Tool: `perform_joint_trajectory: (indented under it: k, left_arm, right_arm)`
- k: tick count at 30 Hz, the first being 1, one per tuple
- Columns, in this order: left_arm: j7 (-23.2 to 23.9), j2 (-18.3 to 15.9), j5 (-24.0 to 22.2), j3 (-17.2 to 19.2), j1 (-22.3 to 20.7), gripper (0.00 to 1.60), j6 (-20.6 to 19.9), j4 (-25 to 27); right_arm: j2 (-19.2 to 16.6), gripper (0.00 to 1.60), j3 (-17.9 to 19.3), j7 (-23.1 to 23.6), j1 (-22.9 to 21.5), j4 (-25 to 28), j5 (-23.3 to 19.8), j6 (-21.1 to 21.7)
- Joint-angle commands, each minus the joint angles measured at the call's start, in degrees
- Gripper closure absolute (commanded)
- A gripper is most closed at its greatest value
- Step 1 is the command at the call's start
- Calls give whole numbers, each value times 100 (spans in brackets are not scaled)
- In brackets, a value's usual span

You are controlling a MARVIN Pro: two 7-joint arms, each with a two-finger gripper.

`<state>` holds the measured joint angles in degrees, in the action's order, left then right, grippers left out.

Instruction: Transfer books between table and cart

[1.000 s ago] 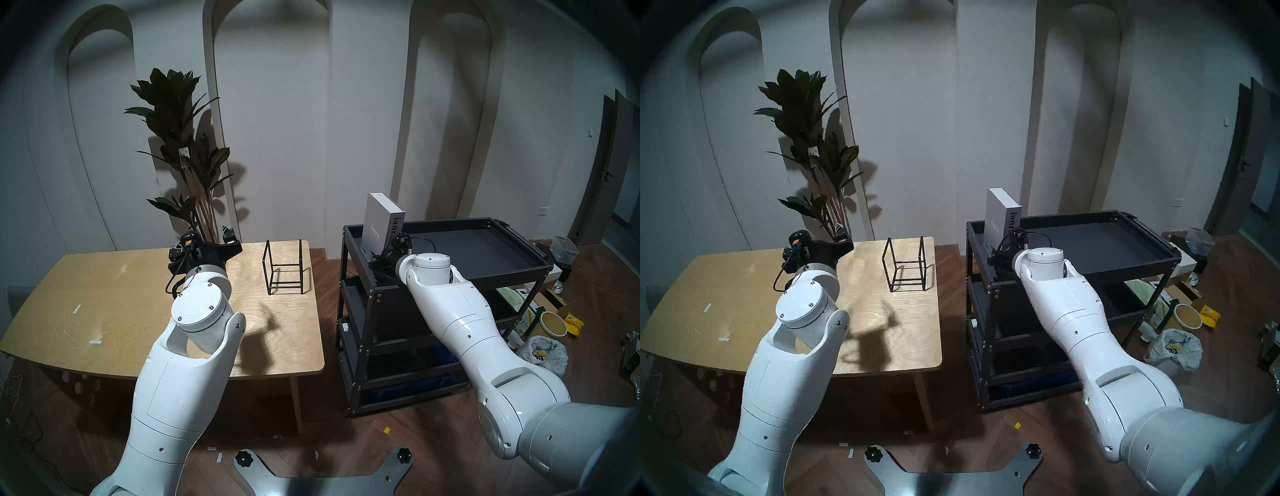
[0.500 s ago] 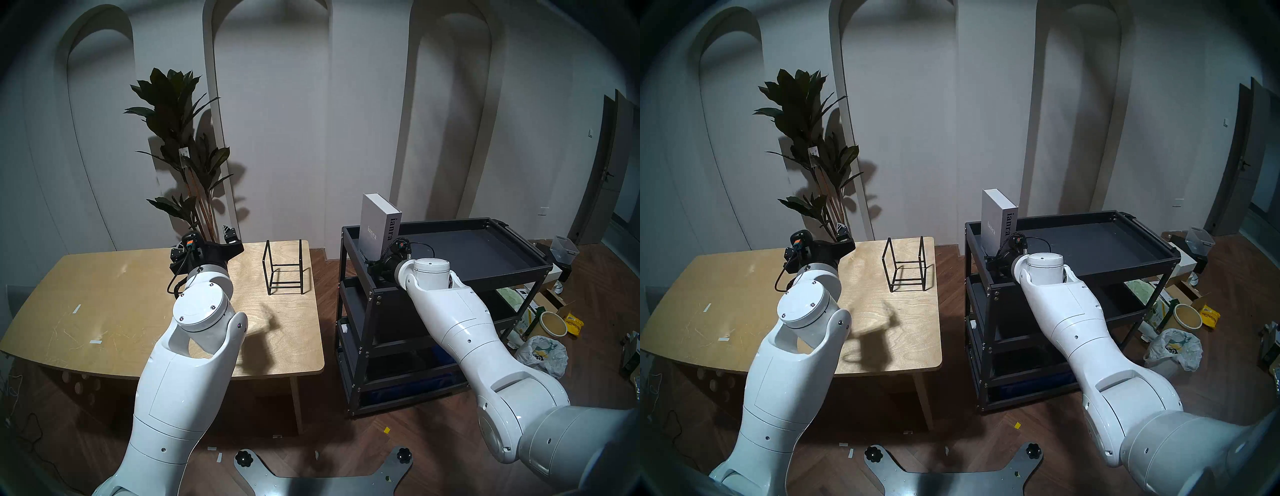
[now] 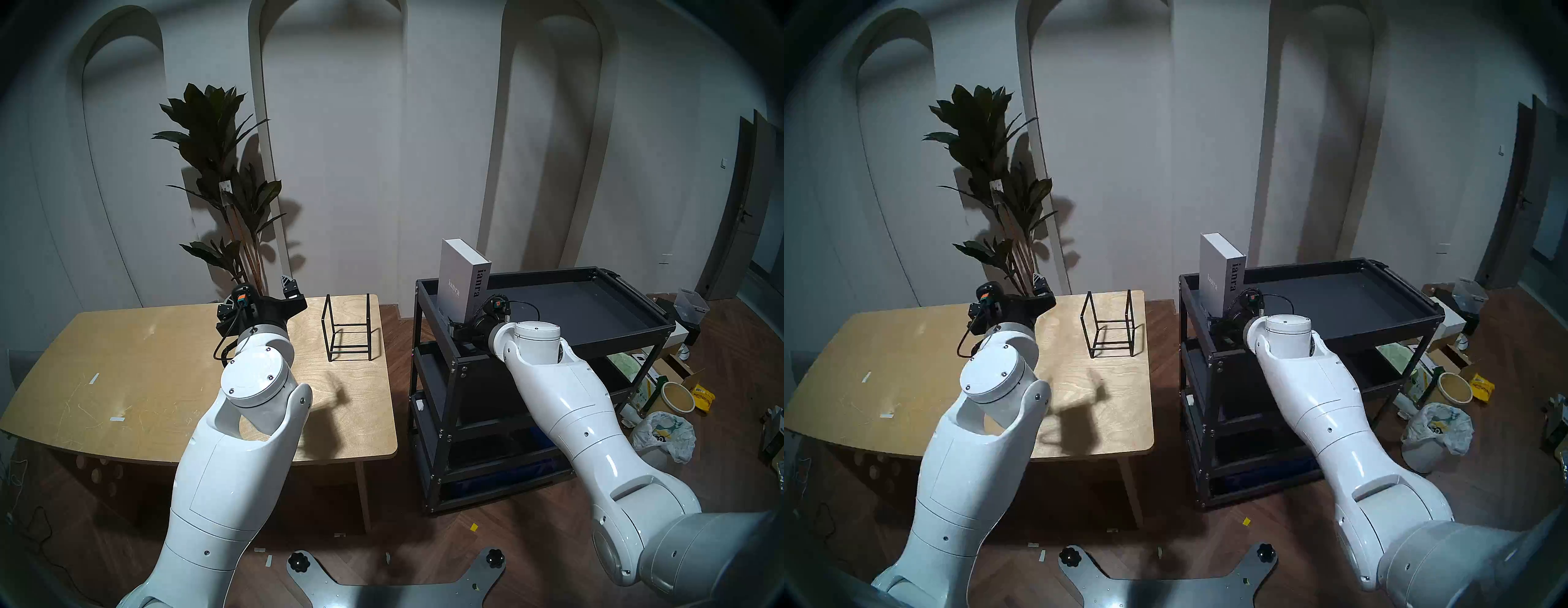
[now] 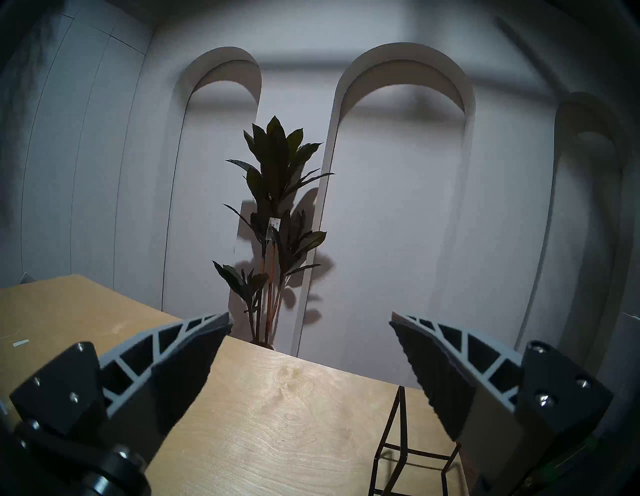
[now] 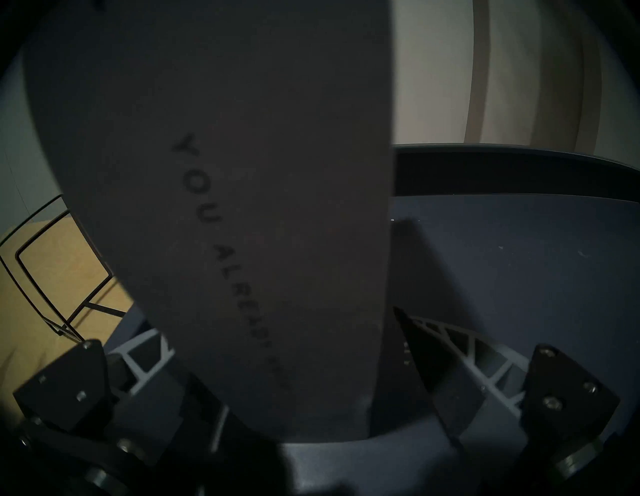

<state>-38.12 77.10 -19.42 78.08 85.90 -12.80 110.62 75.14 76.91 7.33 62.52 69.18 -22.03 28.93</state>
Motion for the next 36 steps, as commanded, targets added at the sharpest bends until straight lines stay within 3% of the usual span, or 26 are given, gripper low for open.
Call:
perform_joint_trajectory:
  k: [1, 18, 28, 36]
  left_arm:
    - [-11, 5, 65, -36, -181, 0, -8, 84]
    - [117, -63, 5, -53, -272, 0, 42, -85]
    - [660, -617, 190, -77, -168, 0, 91, -68]
    - [1359, -1089, 252, -64, 237, 0, 494, 32]
  right_arm:
    - [-51, 0, 156, -55, 192, 640, -95, 41]
    - [-112, 0, 512, -229, 603, 1773, -343, 136]
    - [-174, 0, 659, -303, 948, 2499, -444, 109]
    - [-262, 0, 740, -412, 1417, 3103, -442, 22]
